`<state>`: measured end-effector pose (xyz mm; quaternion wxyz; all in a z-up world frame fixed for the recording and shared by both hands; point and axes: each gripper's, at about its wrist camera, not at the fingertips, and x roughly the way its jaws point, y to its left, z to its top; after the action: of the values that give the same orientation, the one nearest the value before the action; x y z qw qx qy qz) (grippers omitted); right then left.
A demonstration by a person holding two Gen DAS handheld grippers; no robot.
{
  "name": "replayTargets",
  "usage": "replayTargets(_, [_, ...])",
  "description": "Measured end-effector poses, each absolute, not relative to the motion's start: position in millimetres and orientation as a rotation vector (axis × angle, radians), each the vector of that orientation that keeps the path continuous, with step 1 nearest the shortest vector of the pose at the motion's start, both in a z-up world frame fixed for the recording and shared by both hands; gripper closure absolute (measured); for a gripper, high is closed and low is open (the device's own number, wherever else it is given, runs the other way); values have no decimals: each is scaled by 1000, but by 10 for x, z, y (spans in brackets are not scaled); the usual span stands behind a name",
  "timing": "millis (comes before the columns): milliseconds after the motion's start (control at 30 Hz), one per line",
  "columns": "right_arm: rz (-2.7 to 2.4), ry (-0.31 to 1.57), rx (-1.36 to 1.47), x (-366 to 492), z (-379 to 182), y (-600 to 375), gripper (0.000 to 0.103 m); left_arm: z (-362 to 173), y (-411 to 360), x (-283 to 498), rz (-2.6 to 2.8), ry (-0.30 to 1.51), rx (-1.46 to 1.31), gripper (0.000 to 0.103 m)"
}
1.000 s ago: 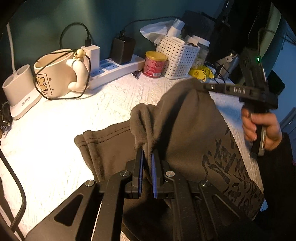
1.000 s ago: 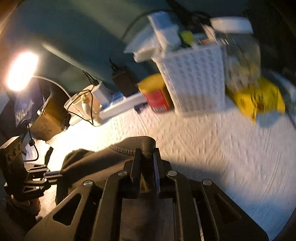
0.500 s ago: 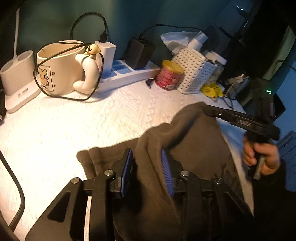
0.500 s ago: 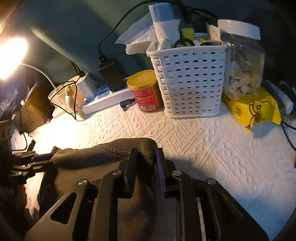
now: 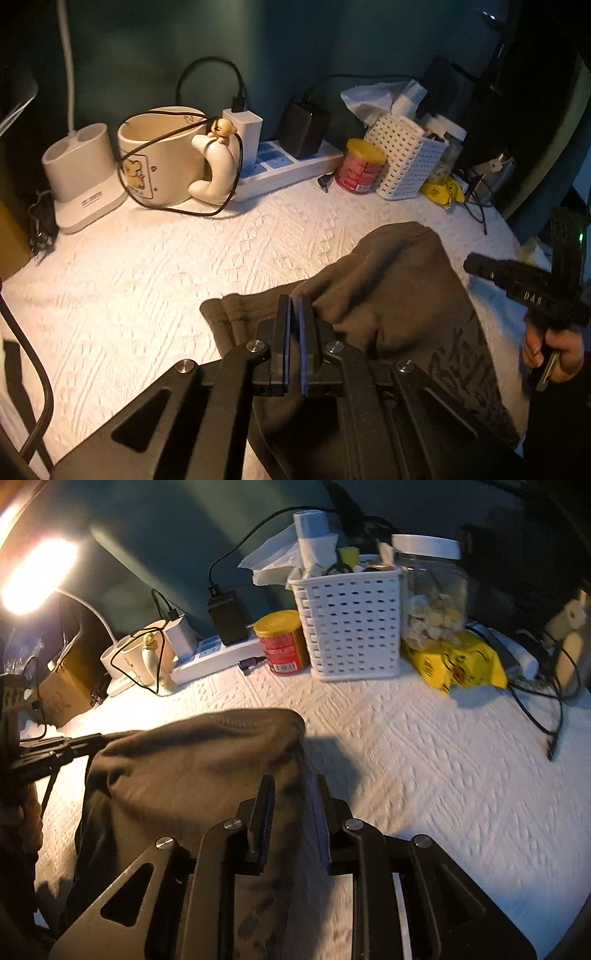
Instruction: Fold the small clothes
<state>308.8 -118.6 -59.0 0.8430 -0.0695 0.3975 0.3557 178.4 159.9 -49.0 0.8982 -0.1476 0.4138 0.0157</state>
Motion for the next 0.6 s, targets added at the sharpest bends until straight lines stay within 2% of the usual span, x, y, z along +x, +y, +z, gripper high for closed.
replayTargets(233, [739,831,-135,2792,-544,-1416,80,-454,1327,1490,-13,889,-261,99])
replayTargets(600, [740,822,-125,2327,-557,-1603,80,-431,944,937,-120,881,-336,99])
